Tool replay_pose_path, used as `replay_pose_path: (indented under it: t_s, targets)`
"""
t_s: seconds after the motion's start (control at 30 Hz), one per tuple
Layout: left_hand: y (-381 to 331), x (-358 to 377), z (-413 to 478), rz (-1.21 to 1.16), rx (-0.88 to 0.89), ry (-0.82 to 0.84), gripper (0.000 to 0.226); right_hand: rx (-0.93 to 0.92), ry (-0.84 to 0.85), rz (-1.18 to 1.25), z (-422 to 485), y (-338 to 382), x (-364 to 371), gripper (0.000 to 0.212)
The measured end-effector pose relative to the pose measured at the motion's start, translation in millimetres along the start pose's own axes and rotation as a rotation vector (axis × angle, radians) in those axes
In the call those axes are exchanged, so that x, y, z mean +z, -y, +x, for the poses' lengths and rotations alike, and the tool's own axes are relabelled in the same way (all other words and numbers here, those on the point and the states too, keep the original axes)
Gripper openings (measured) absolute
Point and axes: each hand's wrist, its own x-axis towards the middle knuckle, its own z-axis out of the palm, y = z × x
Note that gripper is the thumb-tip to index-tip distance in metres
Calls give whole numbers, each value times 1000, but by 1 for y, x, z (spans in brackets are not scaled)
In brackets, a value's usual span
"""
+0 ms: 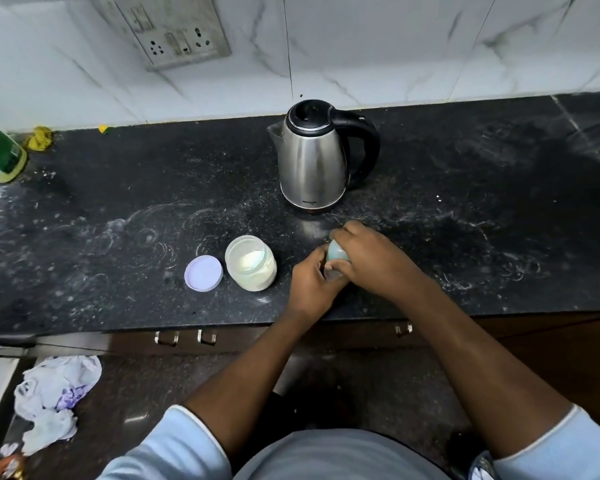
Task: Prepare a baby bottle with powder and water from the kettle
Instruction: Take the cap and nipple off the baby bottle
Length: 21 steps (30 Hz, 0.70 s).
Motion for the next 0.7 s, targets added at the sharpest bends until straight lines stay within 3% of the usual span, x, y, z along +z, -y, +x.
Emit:
replay_pose_path:
  t_s: [0.13, 0.23, 0.37, 0.47, 0.57, 0.7]
  targets:
    - [6, -2, 5, 36, -21, 21, 39, -184, 12, 26, 1, -8, -16, 52]
    - [10, -1, 6, 23, -28, 10, 58, -231, -64, 146, 1, -11, -46, 48]
    - [8, 0, 5, 23, -32, 4, 67, -43, -316, 542, -11, -29, -70, 39]
    - [8, 0, 5, 31, -35, 1, 66, 74, -491, 852, -21, -50, -50, 48]
    - [9, 2, 5, 22, -35, -7, 65, 190, -528, 881, -24, -81, -11, 57]
    - [6, 3, 4, 15, -40, -20, 65, 261, -532, 763, -24, -107, 35, 35]
